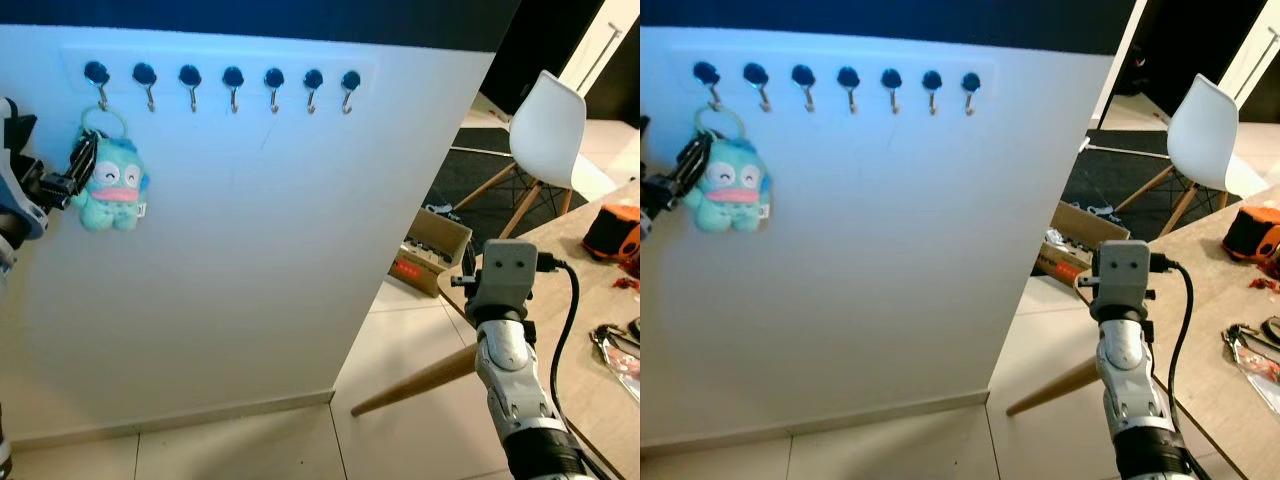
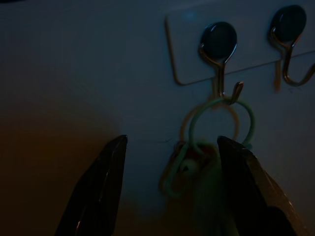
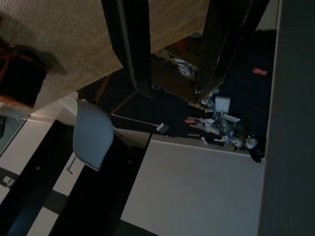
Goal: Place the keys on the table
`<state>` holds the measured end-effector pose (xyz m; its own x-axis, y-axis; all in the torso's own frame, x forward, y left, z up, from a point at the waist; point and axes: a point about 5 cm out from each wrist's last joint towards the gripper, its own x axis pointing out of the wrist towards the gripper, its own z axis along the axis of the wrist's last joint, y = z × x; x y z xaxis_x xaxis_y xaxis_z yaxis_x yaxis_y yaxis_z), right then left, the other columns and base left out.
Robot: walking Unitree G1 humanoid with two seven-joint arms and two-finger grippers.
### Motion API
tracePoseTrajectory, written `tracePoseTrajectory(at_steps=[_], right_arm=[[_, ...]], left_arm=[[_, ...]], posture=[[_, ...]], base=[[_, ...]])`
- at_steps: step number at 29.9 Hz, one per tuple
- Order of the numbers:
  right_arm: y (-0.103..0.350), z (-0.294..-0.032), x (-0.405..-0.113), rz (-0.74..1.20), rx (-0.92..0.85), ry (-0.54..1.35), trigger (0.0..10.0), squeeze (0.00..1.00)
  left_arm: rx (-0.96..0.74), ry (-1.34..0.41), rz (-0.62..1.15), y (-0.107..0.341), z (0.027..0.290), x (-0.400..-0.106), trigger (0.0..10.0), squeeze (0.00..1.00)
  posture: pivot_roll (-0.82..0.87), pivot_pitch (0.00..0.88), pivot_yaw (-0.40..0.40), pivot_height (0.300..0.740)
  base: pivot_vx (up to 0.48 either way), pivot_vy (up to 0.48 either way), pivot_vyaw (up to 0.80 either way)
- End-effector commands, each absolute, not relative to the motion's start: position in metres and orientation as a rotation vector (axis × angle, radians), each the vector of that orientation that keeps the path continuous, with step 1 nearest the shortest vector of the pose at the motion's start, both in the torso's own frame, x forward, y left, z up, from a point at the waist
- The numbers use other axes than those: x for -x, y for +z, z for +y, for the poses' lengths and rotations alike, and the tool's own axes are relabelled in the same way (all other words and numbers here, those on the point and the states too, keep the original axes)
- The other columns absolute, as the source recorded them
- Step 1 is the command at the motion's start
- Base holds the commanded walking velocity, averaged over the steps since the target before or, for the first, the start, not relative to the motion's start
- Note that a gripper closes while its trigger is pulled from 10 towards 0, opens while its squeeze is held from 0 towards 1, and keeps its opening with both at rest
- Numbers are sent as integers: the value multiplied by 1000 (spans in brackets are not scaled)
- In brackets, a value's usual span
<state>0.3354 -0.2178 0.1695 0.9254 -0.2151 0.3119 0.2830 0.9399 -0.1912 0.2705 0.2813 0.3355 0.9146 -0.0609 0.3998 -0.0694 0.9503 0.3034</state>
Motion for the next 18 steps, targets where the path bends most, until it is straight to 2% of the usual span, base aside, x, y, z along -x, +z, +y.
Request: tracePoseTrajectory(at_steps=[1,9,10,11,12,13,14,15,18], right_arm=[[164,-221,-332,-270,234,-265,10000,0],[163,-221,-332,-266,234,-271,10000,0],[163,-221,-332,-264,233,-272,10000,0],[163,-221,-332,-264,233,-272,10000,0],[163,-221,-332,-263,232,-271,10000,0],[163,-221,-332,-263,232,-271,10000,0],[162,-220,-332,-261,231,-269,10000,0],[162,-219,-333,-261,229,-264,10000,0],[163,-216,-335,-262,226,-256,10000,0]], left_arm=[[-329,-13,-411,335,280,-274,10000,0],[-306,-84,-440,339,263,-284,10000,0],[-301,-89,-442,339,260,-284,9490,0],[-301,-89,-442,339,260,-284,9490,0],[-296,-78,-443,338,258,-284,6510,0],[-296,-78,-443,338,258,-284,6510,0],[-291,-65,-444,338,257,-285,4627,0],[-279,-55,-447,337,254,-287,4039,0],[-272,-50,-452,337,246,-292,3686,0]], posture=[[206,181,-80,740],[204,182,-77,740],[207,182,-78,740],[207,182,-78,740],[210,182,-80,740],[210,182,-80,740],[212,182,-82,740],[215,182,-85,740],[217,182,-87,740]], base=[[0,0,0],[0,0,0],[0,0,0],[0,0,0],[0,0,0],[0,0,0],[0,0,0],[0,0,0],[0,0,0]])
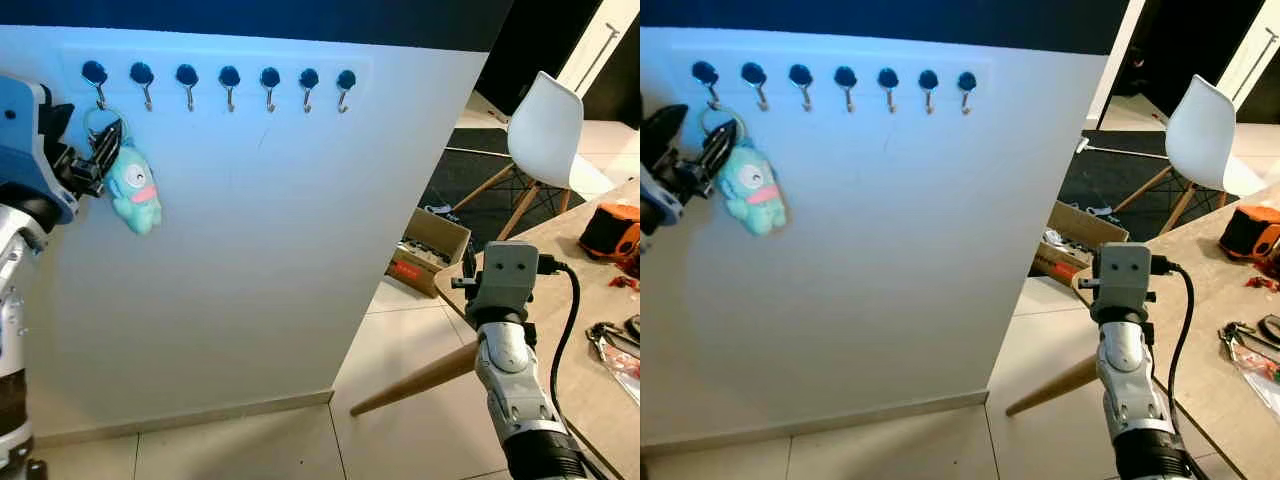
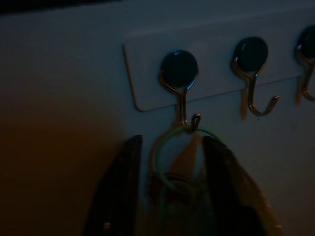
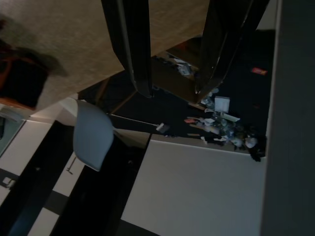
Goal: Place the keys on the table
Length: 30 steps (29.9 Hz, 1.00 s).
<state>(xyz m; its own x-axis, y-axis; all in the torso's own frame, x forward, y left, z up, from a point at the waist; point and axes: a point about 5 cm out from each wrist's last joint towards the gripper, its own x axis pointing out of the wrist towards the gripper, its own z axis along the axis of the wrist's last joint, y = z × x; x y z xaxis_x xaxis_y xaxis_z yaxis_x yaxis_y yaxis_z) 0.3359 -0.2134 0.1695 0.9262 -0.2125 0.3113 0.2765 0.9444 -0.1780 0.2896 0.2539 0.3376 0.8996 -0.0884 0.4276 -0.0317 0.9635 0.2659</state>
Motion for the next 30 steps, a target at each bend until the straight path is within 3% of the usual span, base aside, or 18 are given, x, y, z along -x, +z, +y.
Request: tracePoseTrajectory(at_steps=[1,2,5,7,14,15,16,17,24,30], right_arm=[[163,-215,-336,-262,225,-254,10000,0],[163,-215,-336,-262,225,-254,10000,0],[164,-216,-335,-264,225,-254,10000,0],[163,-217,-334,-263,227,-256,10000,0],[162,-220,-332,-260,228,-266,10000,0],[162,-220,-332,-260,228,-267,10000,0],[162,-220,-332,-260,228,-267,10000,0],[162,-220,-332,-259,228,-267,10000,0],[162,-216,-335,-255,225,-253,10000,0],[162,-214,-336,-256,223,-245,10000,0]], left_arm=[[-272,-48,-450,336,243,-294,2706,0],[-272,-48,-450,336,243,-294,2706,0],[-272,-27,-438,334,242,-296,1059,0],[-280,-9,-430,334,243,-296,471,0],[-360,75,-388,328,255,-291,980,0],[-388,83,-379,327,256,-289,3137,0],[-388,83,-379,327,256,-289,3137,0],[-424,103,-365,326,260,-286,10000,0],[-662,219,-381,348,276,-270,10000,0],[-661,228,-432,364,277,-266,10000,0]], posture=[[216,182,-85,740],[216,182,-85,740],[211,184,-82,740],[209,184,-80,740],[208,184,-77,740],[211,184,-78,740],[211,184,-78,740],[214,185,-79,740],[230,189,-87,740],[228,189,-87,740]], base=[[0,0,0],[0,0,0],[0,0,0],[0,0,0],[0,0,0],[0,0,0],[0,0,0],[0,0,0],[0,0,0],[0,0,0]])
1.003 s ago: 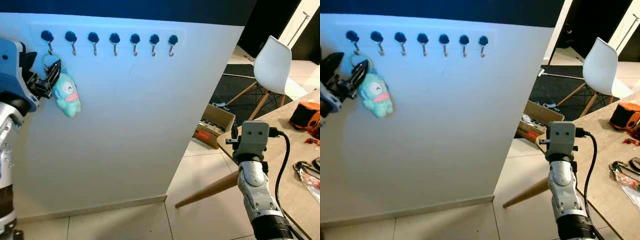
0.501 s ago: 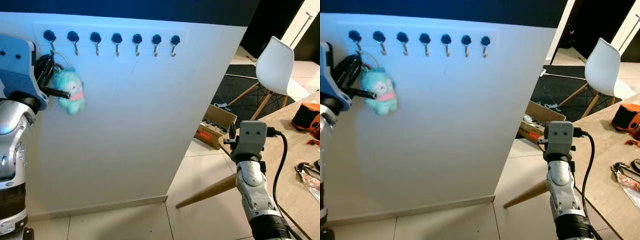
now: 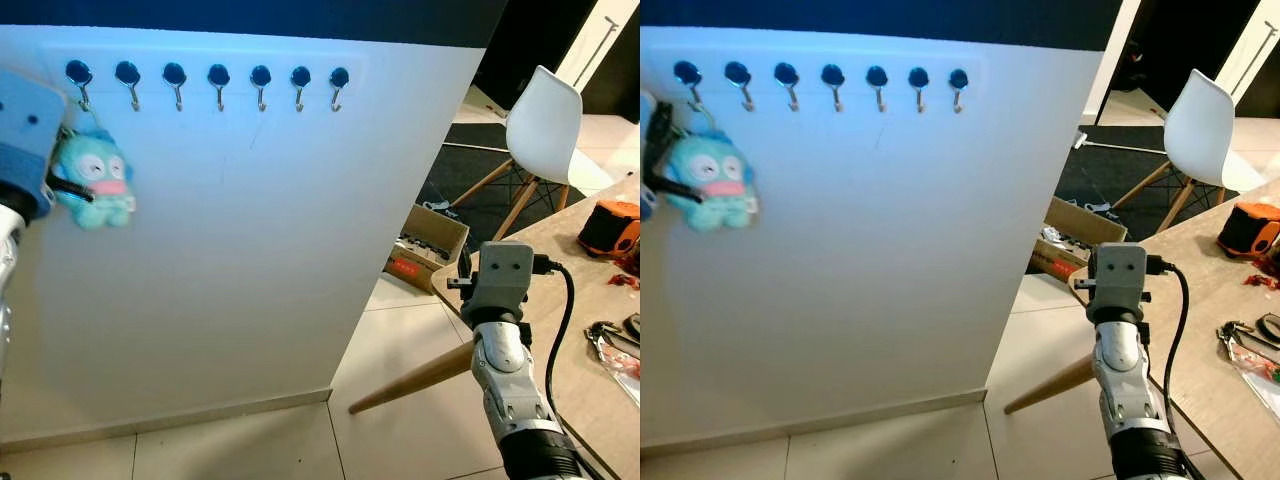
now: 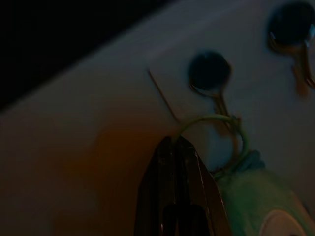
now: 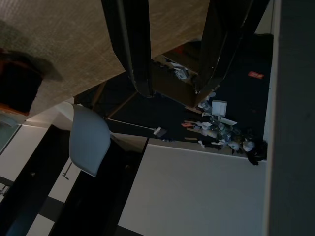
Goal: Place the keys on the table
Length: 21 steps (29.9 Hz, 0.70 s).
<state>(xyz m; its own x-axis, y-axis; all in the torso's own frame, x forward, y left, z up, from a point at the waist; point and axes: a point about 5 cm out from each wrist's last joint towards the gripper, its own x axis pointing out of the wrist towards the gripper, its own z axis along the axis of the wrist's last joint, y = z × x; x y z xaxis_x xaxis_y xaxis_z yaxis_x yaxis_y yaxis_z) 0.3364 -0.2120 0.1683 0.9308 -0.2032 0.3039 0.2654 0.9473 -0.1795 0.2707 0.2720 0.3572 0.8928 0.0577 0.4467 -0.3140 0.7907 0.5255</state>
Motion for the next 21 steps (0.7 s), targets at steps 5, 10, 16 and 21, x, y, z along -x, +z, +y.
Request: tracePoseTrajectory(at_steps=[5,10,16,21], right_arm=[[162,-215,-335,-257,223,-248,10000,0],[162,-217,-334,-257,227,-253,10000,0],[162,-217,-335,-256,226,-248,10000,0],[183,-186,-337,-364,137,-33,10000,0]], left_arm=[[-513,109,-500,372,269,-258,10000,0],[-463,-81,-529,370,253,-251,10000,0],[-450,-333,-463,349,229,-242,10000,0],[-362,-316,-428,320,198,-260,10000,0]], posture=[[222,187,-85,740],[217,185,-85,740],[222,186,-89,740],[224,183,-95,740]], base=[[0,0,0],[0,0,0],[0,0,0],[0,0,0]])
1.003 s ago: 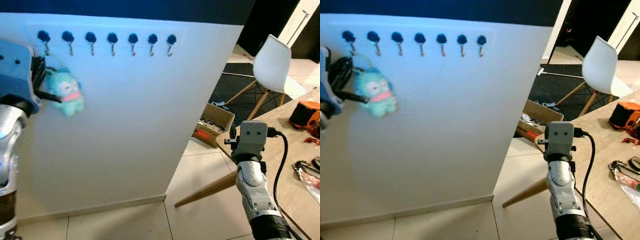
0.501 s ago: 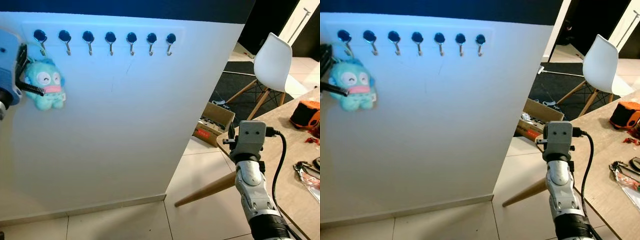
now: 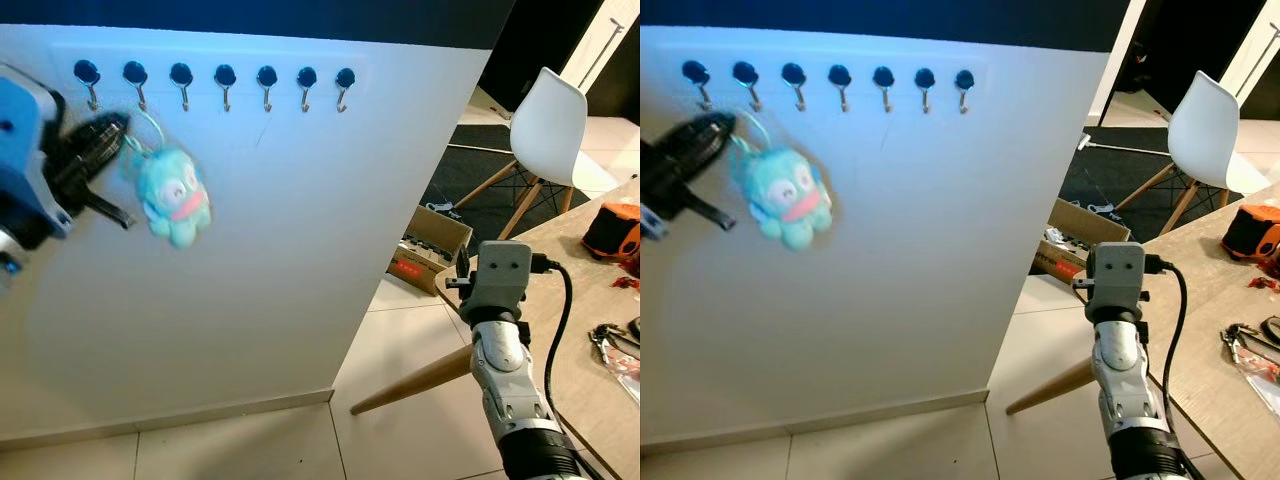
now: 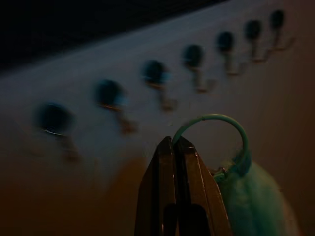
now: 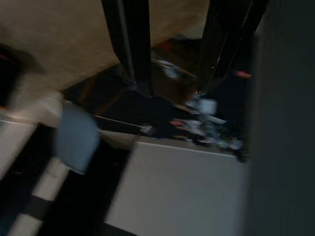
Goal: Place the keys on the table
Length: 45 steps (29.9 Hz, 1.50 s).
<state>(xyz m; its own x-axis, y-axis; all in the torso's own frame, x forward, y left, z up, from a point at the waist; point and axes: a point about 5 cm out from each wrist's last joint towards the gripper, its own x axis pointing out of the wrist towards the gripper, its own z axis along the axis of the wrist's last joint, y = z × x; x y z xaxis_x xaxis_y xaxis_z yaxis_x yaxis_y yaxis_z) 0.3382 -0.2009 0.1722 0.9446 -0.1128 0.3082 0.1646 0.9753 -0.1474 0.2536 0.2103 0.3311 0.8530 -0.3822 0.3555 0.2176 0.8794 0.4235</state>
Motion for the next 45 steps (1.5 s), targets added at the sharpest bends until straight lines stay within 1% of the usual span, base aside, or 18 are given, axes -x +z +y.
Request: tracePoseTrajectory(at_steps=[1,3,4,8,9,12,14,15,18,19,24,26,39,40,41,42,43,45], right_arm=[[183,-186,-337,-364,137,-33,10000,0],[203,-153,-331,-448,90,183,10000,0],[203,-153,-331,-448,90,183,10000,0],[239,-100,-310,-552,-19,501,10000,0],[239,-100,-310,-552,-19,501,10000,0],[247,-78,-295,-558,-62,668,10000,0],[247,-78,-295,-558,-62,668,10000,0],[248,-72,-290,-558,-70,718,10000,0],[247,-65,-287,-559,-74,752,10000,0],[247,-63,-286,-553,-82,771,10000,1000],[248,-56,-286,-523,-128,802,10000,1000],[250,-51,-288,-509,-174,812,10000,0],[262,-24,-296,-526,-232,860,10000,0],[263,-22,-296,-524,-236,865,7961,0],[263,-22,-296,-524,-236,865,7961,0],[263,-21,-296,-522,-236,866,4118,0],[263,-21,-297,-521,-239,867,0,0],[263,-21,-297,-522,-243,865,0,0]], left_arm=[[-362,-316,-428,320,198,-260,10000,0],[-347,-269,-408,307,188,-273,10000,0],[-347,-269,-408,307,188,-273,10000,0],[-285,-271,-382,291,176,-286,10000,0],[-285,-271,-382,291,176,-286,10000,0],[-274,-279,-386,292,171,-288,10000,0],[-274,-279,-386,292,171,-288,10000,0],[-270,-292,-392,292,168,-288,10000,0],[-273,-312,-395,291,163,-286,10000,0],[-273,-327,-401,289,159,-285,10000,0],[-267,-397,-430,289,145,-276,10000,0],[-273,-429,-437,289,140,-271,10000,0],[-276,-510,-443,287,128,-260,10000,0],[-275,-510,-441,287,127,-260,10000,0],[-275,-510,-441,287,127,-260,10000,0],[-275,-509,-440,286,127,-260,10000,0],[-275,-508,-438,286,127,-260,10000,0],[-274,-504,-432,285,128,-260,10000,0]], posture=[[224,183,-95,740],[219,181,-94,740],[219,181,-94,740],[208,180,-88,740],[208,180,-88,740],[202,180,-85,740],[202,180,-85,740],[199,180,-83,740],[200,179,-84,740],[205,180,-85,740],[211,179,-89,740],[215,179,-90,740],[228,175,-96,740],[229,175,-97,740],[229,175,-97,740],[229,175,-97,740],[231,177,-98,740],[229,178,-98,740]], base=[[0,0,0],[0,0,0],[0,0,0],[0,0,0],[0,0,0],[0,0,0],[0,0,0],[0,0,0],[0,0,0],[0,0,0],[0,0,0],[0,0,0],[0,0,0],[0,0,0],[0,0,0],[0,0,0],[0,0,0],[0,0,0]])
